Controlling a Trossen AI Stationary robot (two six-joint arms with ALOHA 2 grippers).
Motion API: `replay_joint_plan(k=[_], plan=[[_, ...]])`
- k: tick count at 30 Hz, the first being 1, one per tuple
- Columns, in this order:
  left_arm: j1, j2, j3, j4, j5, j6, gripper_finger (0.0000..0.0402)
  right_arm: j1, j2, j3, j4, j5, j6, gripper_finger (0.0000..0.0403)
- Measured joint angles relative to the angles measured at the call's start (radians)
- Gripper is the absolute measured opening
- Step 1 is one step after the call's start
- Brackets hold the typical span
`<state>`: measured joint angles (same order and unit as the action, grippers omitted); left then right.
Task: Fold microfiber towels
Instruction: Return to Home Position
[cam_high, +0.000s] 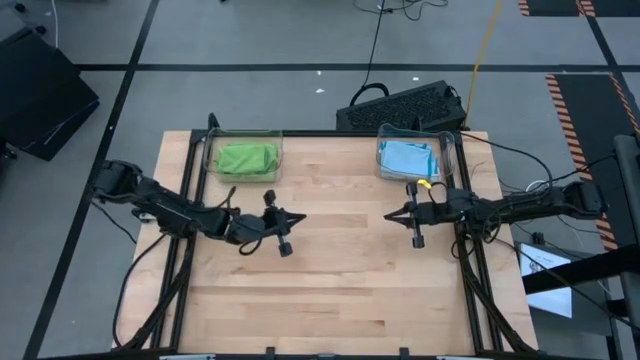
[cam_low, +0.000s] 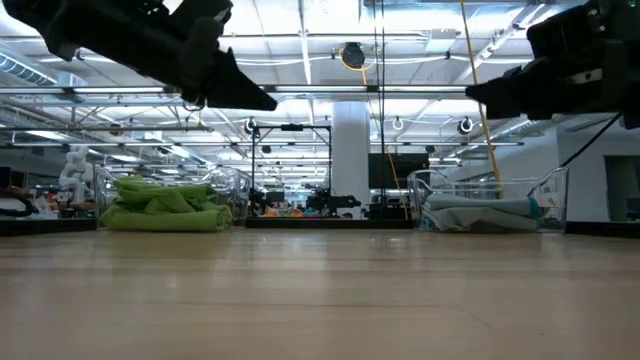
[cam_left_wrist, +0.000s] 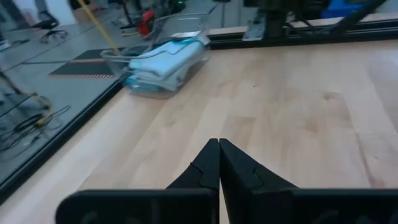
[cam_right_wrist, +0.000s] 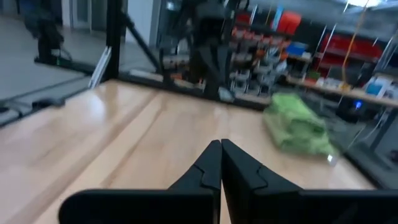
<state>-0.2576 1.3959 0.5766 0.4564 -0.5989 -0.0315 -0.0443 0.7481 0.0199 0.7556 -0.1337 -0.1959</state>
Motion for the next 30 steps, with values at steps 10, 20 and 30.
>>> replay_joint_plan(k=[10, 20, 30], plan=[[0.039, 0.045, -0.032, 0.210, 0.129, 0.070, 0.0006, 0.001, -0.012, -0.002, -0.022, -0.012, -0.030, 0.0000], [0.021, 0.045, -0.280, 0.616, 0.150, 0.083, 0.0003, 0.001, -0.034, -0.004, -0.027, -0.028, -0.052, 0.0000], [-0.016, 0.045, -0.309, 0.643, 0.129, 0.102, 0.0002, 0.000, -0.034, -0.005, -0.030, -0.026, -0.053, 0.0000]])
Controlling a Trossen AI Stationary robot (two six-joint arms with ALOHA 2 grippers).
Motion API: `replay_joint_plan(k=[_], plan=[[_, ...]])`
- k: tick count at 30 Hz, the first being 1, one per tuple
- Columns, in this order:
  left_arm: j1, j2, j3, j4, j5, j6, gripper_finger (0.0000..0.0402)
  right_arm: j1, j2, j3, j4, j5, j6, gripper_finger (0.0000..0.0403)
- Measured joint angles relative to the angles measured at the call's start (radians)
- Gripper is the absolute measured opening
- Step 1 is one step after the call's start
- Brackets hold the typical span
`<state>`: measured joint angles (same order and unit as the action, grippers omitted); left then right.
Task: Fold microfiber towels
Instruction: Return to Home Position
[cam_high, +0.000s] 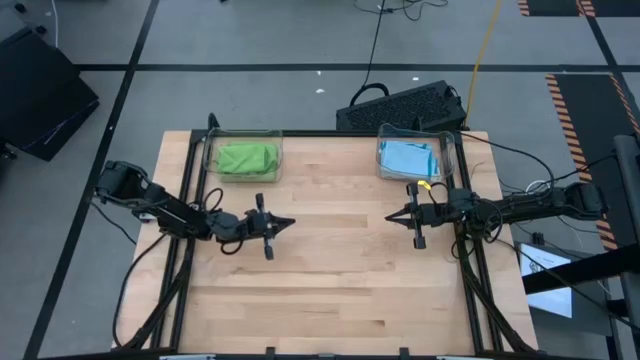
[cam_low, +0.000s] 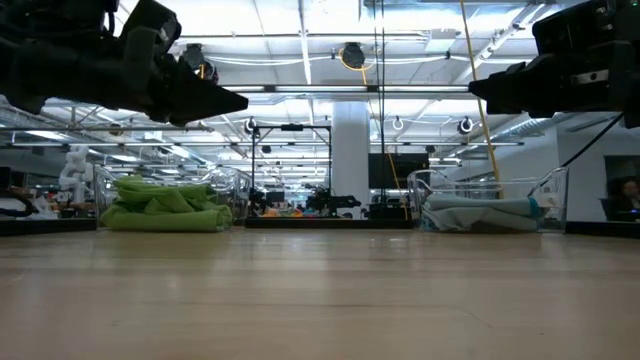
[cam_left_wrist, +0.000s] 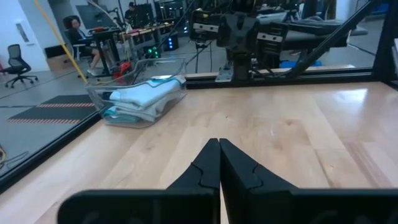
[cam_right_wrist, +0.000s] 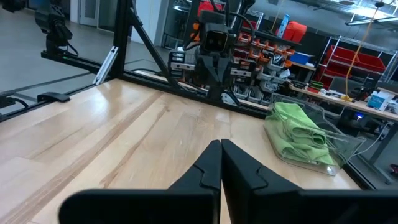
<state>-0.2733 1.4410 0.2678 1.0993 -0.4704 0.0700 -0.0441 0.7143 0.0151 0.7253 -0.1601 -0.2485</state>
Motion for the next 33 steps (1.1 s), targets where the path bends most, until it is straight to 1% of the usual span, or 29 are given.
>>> replay_joint_plan(k=[5, 8, 21, 24, 27, 29, 33], plan=[[0.000, 0.000, -0.018, 0.011, 0.001, 0.000, 0.0002, 0.000, 0.000, 0.000, 0.000, 0.000, 0.000, 0.0000], [-0.001, 0.000, -0.023, 0.021, 0.027, 0.003, 0.0002, 0.000, 0.000, 0.000, 0.001, 0.001, 0.000, 0.0000], [-0.024, 0.000, -0.036, 0.009, 0.026, 0.020, 0.0001, 0.000, 0.000, 0.000, 0.000, 0.002, -0.003, 0.0000], [-0.025, -0.020, -0.109, 0.085, 0.026, 0.024, 0.0002, 0.000, 0.000, 0.000, -0.004, 0.002, -0.003, 0.0000], [-0.025, -0.035, -0.210, 0.224, 0.026, 0.000, 0.0002, 0.000, 0.000, 0.000, -0.012, 0.002, -0.003, 0.0000], [-0.033, -0.043, -0.255, 0.328, 0.028, 0.001, 0.0001, 0.000, 0.000, 0.000, -0.019, 0.002, -0.003, 0.0000], [-0.050, -0.076, -0.260, 0.299, 0.022, 0.054, 0.0001, 0.000, 0.000, 0.000, -0.010, 0.005, -0.007, 0.0000]])
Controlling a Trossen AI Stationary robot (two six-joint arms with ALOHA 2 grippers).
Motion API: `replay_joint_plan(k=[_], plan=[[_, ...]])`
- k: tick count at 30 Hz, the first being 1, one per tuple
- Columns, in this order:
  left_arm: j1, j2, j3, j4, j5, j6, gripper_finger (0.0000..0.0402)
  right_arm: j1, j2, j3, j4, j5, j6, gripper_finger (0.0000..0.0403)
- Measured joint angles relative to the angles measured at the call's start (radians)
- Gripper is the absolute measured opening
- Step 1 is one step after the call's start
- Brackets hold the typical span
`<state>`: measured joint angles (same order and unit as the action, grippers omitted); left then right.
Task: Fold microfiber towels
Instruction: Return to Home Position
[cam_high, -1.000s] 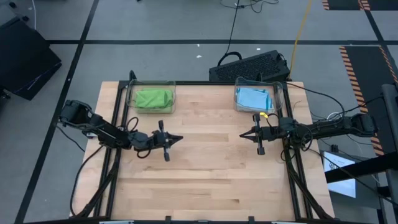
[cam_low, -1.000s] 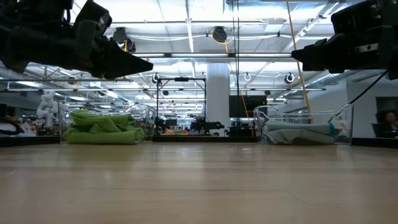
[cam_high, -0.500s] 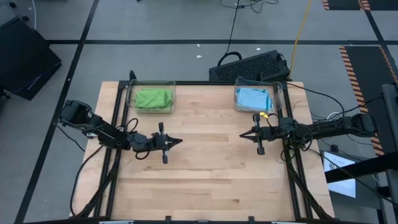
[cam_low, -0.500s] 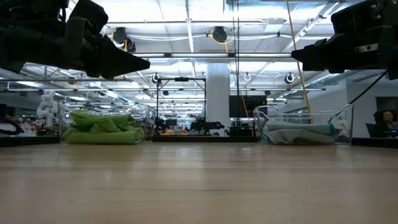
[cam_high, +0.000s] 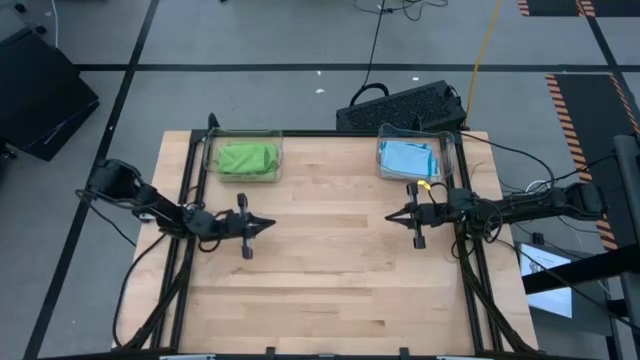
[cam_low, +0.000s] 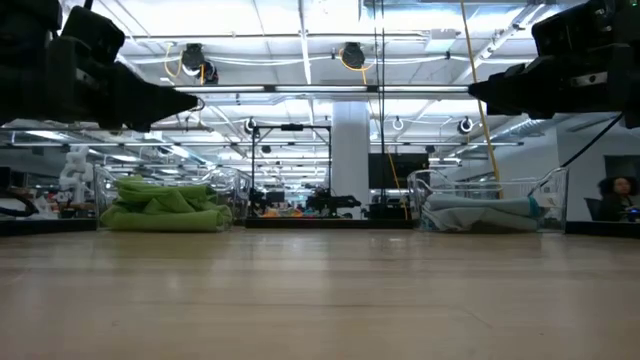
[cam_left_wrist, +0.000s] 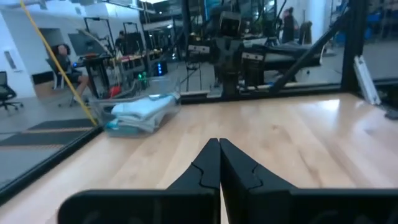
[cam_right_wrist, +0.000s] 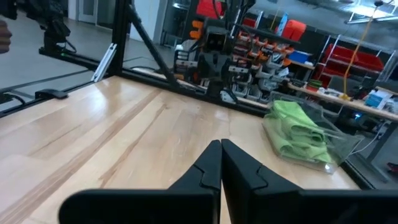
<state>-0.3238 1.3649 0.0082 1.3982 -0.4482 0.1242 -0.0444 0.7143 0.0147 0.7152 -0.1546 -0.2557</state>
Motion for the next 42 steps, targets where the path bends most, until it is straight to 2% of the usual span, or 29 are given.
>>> replay_joint_plan(k=[5, 8, 10, 16, 28, 39, 42], plan=[[-0.013, -0.068, 0.000, -0.063, -0.005, 0.058, 0.0001, -0.007, -0.026, 0.000, -0.007, 0.017, -0.008, 0.0000], [-0.038, -0.157, 0.000, -0.128, -0.007, 0.100, 0.0002, -0.029, -0.064, 0.000, -0.039, 0.058, -0.021, 0.0000], [-0.058, -0.239, 0.001, -0.181, -0.009, 0.129, 0.0001, -0.049, -0.098, 0.000, -0.084, 0.066, -0.021, 0.0000], [-0.111, -0.524, 0.001, -0.475, -0.082, 0.156, 0.0003, -0.086, -0.215, 0.000, -0.176, 0.027, -0.021, 0.0000], [-0.119, -1.027, 0.002, -0.949, -0.095, 0.209, 0.0002, -0.092, -0.378, 0.000, -0.335, 0.054, -0.008, 0.0000], [-0.119, -1.348, 0.002, -1.235, -0.112, 0.258, 0.0003, -0.092, -0.529, 0.000, -0.475, 0.041, 0.053, 0.0000], [-0.108, -1.362, 0.002, -1.272, -0.145, 0.249, 0.0003, -0.092, -0.576, 0.000, -0.495, 0.014, 0.042, 0.0000]])
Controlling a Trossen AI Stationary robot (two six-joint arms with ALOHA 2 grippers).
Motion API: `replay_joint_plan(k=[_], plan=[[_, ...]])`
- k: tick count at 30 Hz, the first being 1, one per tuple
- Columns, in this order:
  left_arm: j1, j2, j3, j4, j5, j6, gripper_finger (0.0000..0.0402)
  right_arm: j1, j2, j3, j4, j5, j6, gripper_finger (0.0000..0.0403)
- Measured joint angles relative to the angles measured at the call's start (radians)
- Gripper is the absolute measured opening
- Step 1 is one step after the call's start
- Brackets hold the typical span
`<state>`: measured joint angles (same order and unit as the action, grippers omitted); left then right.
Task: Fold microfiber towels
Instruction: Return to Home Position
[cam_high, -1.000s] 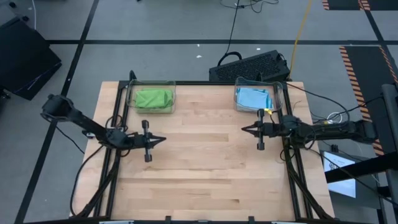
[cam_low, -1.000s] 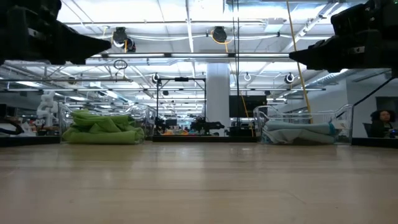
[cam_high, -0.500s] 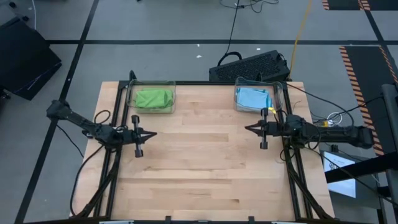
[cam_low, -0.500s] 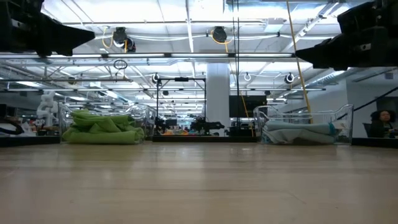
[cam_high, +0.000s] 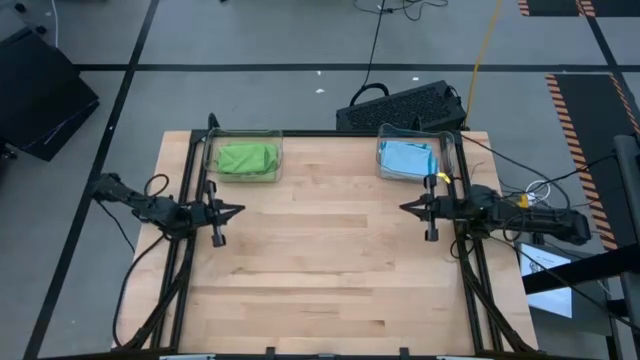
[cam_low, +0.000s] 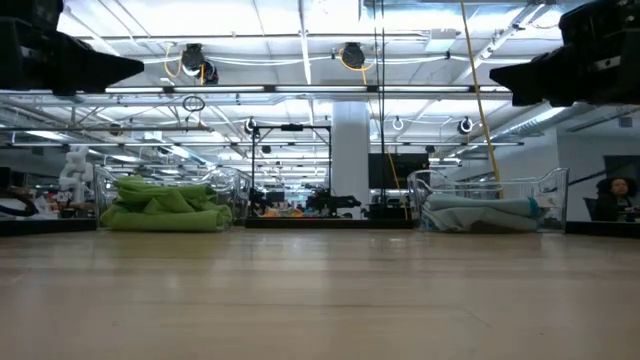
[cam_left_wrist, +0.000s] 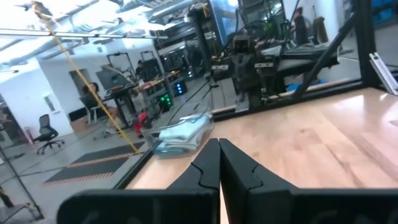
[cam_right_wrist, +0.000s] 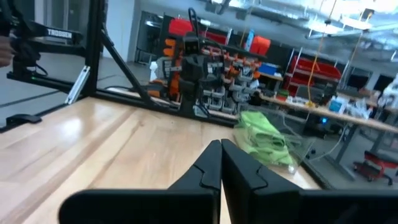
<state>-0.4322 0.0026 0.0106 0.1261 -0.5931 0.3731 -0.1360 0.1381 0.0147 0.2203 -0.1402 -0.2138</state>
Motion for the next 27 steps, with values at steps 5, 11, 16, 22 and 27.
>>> replay_joint_plan(k=[5, 11, 16, 22, 27], plan=[[0.017, 0.000, 0.000, -0.032, -0.003, -0.019, 0.0004, 0.000, -0.069, 0.000, -0.045, -0.018, -0.032, 0.0000], [0.036, 0.000, 0.000, -0.027, -0.002, -0.037, 0.0002, 0.000, -0.138, -0.001, -0.109, -0.021, -0.051, 0.0000], [0.036, 0.000, 0.000, -0.052, 0.001, -0.088, 0.0002, 0.000, -0.136, -0.001, -0.155, -0.036, -0.042, 0.0000], [0.036, 0.000, 0.001, -0.054, 0.016, -0.106, 0.0004, 0.000, -0.136, -0.001, -0.152, -0.072, -0.058, 0.0000], [0.036, 0.000, 0.001, -0.056, 0.016, -0.114, 0.0003, -0.002, -0.136, -0.001, -0.162, -0.059, -0.056, 0.0000]])
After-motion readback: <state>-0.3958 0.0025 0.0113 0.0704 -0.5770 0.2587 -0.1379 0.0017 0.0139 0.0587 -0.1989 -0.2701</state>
